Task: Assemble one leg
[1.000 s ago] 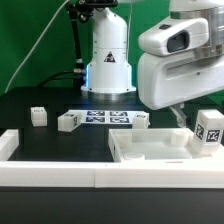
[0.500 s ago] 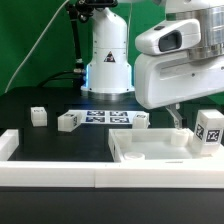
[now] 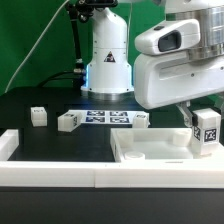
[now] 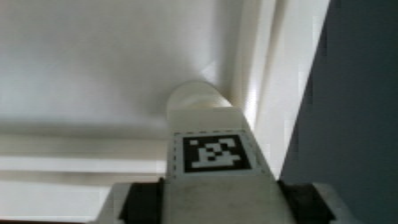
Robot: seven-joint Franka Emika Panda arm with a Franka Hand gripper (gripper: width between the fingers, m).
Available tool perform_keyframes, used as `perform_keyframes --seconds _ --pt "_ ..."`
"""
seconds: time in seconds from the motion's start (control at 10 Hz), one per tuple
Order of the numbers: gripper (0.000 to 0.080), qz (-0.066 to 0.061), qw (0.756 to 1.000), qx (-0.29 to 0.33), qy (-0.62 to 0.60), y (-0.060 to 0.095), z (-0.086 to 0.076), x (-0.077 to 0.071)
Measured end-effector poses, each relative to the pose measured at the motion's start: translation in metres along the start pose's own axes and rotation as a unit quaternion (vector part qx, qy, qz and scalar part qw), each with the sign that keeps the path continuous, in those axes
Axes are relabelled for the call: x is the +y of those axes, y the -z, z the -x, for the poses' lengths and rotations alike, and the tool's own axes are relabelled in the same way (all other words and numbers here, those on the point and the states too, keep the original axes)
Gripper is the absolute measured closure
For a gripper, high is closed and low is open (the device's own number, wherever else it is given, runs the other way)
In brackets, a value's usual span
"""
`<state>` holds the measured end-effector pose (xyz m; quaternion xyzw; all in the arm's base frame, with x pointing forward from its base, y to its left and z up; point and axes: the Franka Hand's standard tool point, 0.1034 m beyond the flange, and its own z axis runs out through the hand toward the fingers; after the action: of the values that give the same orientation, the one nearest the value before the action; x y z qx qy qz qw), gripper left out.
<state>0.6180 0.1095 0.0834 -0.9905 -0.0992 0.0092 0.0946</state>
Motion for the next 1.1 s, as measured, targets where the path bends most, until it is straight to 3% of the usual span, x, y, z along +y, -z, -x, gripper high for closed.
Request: perform_keyframes --seconds 0.3,0.6,0.9,1.1 --pt "0.0505 0.001 1.0 0.008 -0.013 -0.0006 -0.0011 -0.0003" --pt "0.0505 0.002 0.981 0.034 -0.193 -0.0009 0.001 -0.0018" --pt "0.0505 -0.004 0.938 0.037 -0.346 -0.0016 0.0018 -0.0032" --pt "0.0505 -0.004 0.888 0.024 -0.46 -0.0047 -0.0005 -0.0094"
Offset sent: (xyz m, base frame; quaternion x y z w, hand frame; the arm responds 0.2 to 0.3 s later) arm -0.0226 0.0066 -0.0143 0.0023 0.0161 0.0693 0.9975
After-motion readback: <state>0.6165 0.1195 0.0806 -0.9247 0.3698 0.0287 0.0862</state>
